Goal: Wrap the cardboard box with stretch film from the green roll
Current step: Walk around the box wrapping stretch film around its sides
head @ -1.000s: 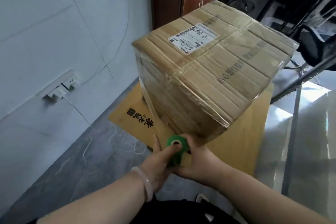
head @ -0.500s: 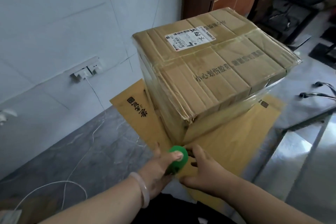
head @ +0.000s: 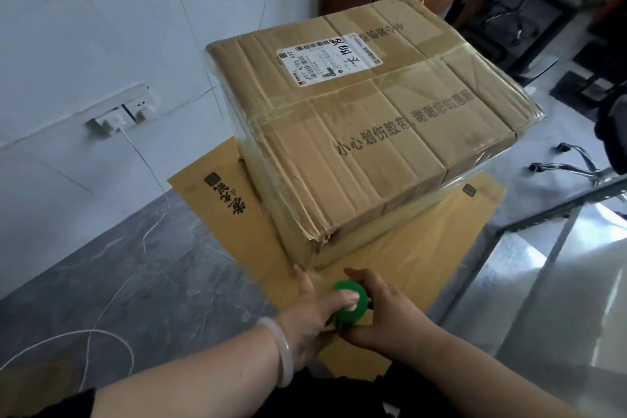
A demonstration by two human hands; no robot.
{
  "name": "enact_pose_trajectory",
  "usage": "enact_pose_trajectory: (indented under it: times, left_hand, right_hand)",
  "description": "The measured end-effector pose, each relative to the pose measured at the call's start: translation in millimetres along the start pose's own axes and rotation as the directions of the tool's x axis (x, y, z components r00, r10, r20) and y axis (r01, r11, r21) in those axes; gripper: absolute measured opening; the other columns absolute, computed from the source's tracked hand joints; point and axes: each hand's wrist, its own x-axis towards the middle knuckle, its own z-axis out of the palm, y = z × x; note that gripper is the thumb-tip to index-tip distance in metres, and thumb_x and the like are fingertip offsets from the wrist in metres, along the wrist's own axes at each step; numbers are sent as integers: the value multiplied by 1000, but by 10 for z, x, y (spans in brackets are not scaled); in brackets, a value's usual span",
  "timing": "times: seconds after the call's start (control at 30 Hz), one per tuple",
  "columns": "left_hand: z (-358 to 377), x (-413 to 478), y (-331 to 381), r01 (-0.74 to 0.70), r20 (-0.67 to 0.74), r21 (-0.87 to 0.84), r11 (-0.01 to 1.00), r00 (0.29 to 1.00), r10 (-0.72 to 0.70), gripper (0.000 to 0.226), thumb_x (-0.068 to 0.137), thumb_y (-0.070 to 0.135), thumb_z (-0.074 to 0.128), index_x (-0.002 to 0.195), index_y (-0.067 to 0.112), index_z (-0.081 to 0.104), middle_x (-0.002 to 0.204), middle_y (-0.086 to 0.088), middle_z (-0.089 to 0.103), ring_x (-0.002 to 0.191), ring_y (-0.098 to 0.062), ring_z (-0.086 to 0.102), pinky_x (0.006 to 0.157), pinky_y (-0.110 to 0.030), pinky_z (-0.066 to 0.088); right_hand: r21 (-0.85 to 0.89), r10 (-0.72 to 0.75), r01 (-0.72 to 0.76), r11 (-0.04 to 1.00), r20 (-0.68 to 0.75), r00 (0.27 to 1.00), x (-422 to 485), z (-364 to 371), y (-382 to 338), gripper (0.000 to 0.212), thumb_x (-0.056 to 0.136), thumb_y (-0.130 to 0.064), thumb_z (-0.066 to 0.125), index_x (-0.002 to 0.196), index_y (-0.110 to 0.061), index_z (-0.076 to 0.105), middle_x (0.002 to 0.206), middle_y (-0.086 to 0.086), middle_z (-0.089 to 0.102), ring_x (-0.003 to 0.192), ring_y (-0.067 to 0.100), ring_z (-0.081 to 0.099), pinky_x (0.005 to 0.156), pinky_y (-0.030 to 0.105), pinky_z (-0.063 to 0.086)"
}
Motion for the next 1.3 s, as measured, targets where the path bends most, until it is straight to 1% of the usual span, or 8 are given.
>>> enact_pose_trajectory:
  times: [0.13,0.27,0.43,0.6,0.8,1.03,1.17,1.3]
  left_hand:
    - [145,48,-1,-5,-94,14,1000,996,6,149,33,42,81,150,50,-11,151,-5,38,127,-29,52,74,-40,59]
    - [287,36,-40,-51,-191,-118,992,981,28,152,33,43,93,149,56,-4,145,-11,48,120,-34,60,85,-50,59]
    - [631,78,-90,-92,-314,-348,933,949,-24,92,88,23,72,154,46,11,134,-6,57,116,-31,59,82,-43,54]
    - [906,136,-142,-229,-434,-509,830,901,-18,90,92,19,65,152,51,6,137,-3,52,128,-31,54,83,-40,50]
    - [956,264,-224,-297,-500,-528,795,866,-9,91,90,19,67,151,52,8,148,-6,45,126,-32,53,86,-36,50]
    - [981,380,-319,-314,-383,-520,794,917,112,109,73,25,76,153,48,5,137,-6,45,136,-35,38,106,-46,36]
    - [1004,380,-396,-349,-354,-503,791,918,180,116,60,26,70,149,54,1,131,1,54,113,-20,54,97,-41,38]
    - [1140,441,-348,-427,-455,-572,700,876,163,96,85,7,69,152,48,12,105,2,63,92,-19,60,74,-34,46]
  right_hand:
    - [-108,-93,109,988,142,985,191,-241,78,56,59,-50,72,104,-34,43,99,-11,63,89,6,62,78,32,54]
    - [-199,-200,247,948,232,952,394,-457,158,56,61,-54,68,107,-40,39,104,-15,62,92,9,63,76,26,51]
    - [-153,-354,436,887,382,853,662,-658,278,74,64,-49,73,131,-48,41,134,-15,46,121,5,49,98,20,43]
    - [-133,-340,503,854,590,733,792,-865,370,76,64,-50,70,132,-53,36,138,-19,37,127,2,38,105,26,40]
    - [-57,-256,418,907,714,652,848,-1014,322,76,69,-35,74,132,-49,36,137,-20,44,123,-8,42,102,22,42]
    - [-175,-183,419,891,706,684,789,-1199,262,75,72,-28,76,131,-50,35,138,-16,38,123,-4,42,99,20,43]
    - [-135,-80,270,953,749,658,777,-1193,198,56,60,-31,66,110,-48,46,137,-21,44,126,-9,39,96,15,40]
    - [-117,-86,270,956,768,635,838,-1220,183,60,62,-21,62,113,-49,46,133,-12,52,121,-3,50,98,24,46]
